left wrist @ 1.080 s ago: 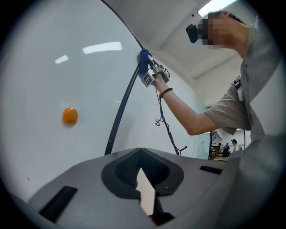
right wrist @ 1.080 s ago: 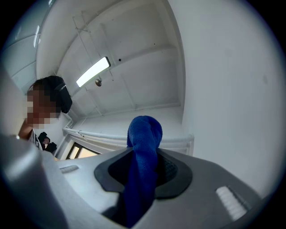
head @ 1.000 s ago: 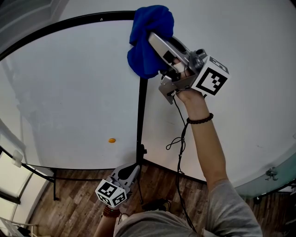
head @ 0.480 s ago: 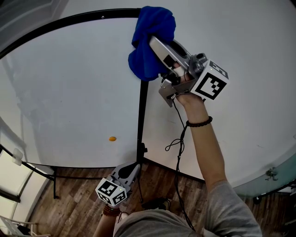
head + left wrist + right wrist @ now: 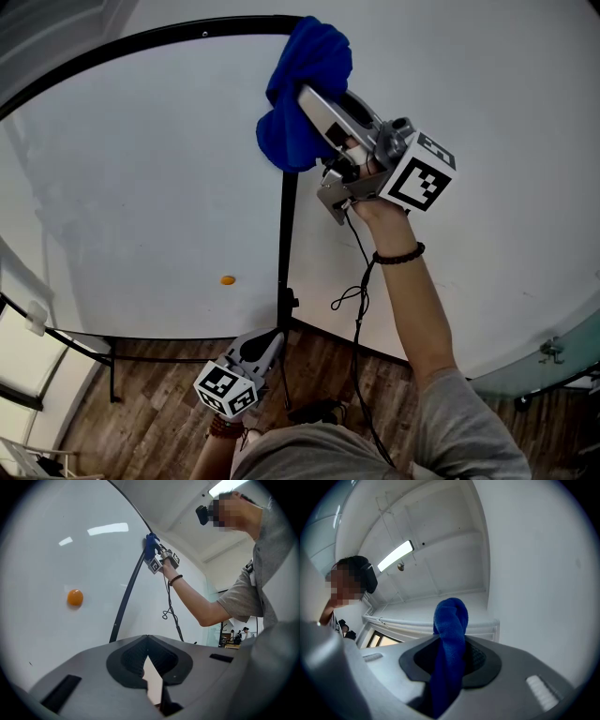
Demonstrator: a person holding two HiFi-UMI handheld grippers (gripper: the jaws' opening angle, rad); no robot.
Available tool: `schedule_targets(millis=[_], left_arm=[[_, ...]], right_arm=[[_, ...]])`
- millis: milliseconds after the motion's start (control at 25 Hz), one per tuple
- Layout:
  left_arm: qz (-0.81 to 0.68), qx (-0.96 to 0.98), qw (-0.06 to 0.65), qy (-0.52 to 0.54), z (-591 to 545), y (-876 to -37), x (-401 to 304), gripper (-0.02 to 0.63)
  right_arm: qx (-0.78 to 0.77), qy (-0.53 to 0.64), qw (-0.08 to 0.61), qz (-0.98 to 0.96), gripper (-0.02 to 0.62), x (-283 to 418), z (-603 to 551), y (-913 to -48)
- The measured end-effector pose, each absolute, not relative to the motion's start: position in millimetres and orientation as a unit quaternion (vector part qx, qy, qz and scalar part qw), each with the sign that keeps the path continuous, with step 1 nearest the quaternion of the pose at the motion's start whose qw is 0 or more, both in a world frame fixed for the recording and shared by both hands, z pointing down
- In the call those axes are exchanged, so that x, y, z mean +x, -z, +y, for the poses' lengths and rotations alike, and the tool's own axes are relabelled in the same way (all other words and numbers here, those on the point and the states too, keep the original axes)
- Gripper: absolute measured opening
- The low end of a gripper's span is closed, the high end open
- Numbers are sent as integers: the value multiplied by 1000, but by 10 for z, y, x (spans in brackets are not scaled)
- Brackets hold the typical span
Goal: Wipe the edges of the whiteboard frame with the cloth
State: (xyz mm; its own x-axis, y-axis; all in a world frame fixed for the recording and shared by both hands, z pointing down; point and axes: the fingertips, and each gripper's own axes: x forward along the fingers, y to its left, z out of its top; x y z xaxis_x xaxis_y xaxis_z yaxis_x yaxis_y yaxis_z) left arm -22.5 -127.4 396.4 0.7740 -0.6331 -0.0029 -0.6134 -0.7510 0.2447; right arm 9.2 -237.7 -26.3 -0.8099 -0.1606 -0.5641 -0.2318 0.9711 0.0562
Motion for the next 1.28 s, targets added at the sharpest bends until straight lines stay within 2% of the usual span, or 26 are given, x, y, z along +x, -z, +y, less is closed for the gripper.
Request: schedule_targets(millis=[1280], left_arm=[[-339,932,126,29,-1301,-3908,-206,8]], right_arm=[[-106,-54,295,948,104,101,-2388,162]])
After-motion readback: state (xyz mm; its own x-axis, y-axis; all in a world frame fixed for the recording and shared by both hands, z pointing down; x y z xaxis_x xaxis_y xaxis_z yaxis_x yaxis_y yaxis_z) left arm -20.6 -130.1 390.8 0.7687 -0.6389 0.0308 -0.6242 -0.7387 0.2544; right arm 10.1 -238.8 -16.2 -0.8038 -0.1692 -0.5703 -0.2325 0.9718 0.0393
